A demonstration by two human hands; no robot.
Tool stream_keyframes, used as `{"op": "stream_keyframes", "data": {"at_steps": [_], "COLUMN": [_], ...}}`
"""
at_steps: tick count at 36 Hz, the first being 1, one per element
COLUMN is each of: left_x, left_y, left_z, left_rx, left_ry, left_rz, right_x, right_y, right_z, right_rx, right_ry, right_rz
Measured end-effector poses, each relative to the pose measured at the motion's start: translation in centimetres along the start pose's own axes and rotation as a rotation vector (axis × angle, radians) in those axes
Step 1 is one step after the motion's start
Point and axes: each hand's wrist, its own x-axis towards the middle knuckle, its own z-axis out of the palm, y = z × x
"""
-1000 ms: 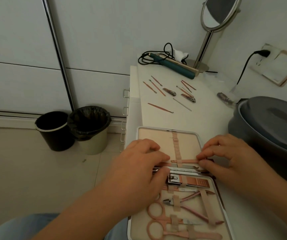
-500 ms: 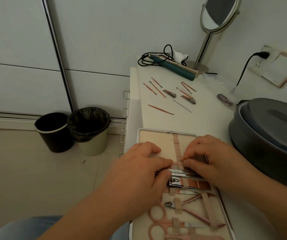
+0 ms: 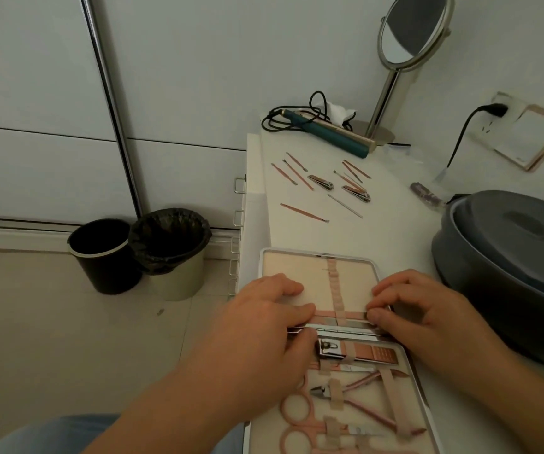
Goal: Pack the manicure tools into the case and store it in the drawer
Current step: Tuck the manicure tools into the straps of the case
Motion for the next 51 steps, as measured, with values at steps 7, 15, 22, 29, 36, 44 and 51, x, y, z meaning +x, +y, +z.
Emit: {"op": "stream_keyframes", "data": {"at_steps": [7, 15, 22, 29, 36, 44, 51], "left_x": [0.0, 0.4, 2.7, 4.8, 4.7, 4.9, 5.0], "left_y": [0.0, 0.3, -0.3, -2.6, -4.5, -5.0, -5.1], "left_z": [0.4, -0.1, -1.2, -1.2, -0.5, 0.1, 0.2], "left_rx": [-0.046, -0.092, -0.171, -0.166, -0.312, -0.302, -0.346], "left_ry": [0.052, 0.086, 0.191, 0.129, 0.153, 0.196, 0.215], "left_rz": [-0.014, 0.035, 0.028, -0.002, -0.012, 0.002, -0.009], "right_x": [0.1, 0.5, 4.9, 15.4, 23.8, 27.6, 28.7], "right_y": [0.1, -1.2, -3.5, -4.4, -0.8, 3.4, 4.5], "right_z": [0.1, -1.0, -4.0, -6.1, -6.9, -5.1, -3.7], "right_rx": [0.023, -0.008, -0.343, -0.638, -0.772, -0.637, -0.721], "right_ry": [0.023, -0.028, -0.046, -0.097, -0.125, -0.119, -0.073], "right_rz": [0.005, 0.05, -0.094, 0.074, 0.288, 0.443, 0.458]}}
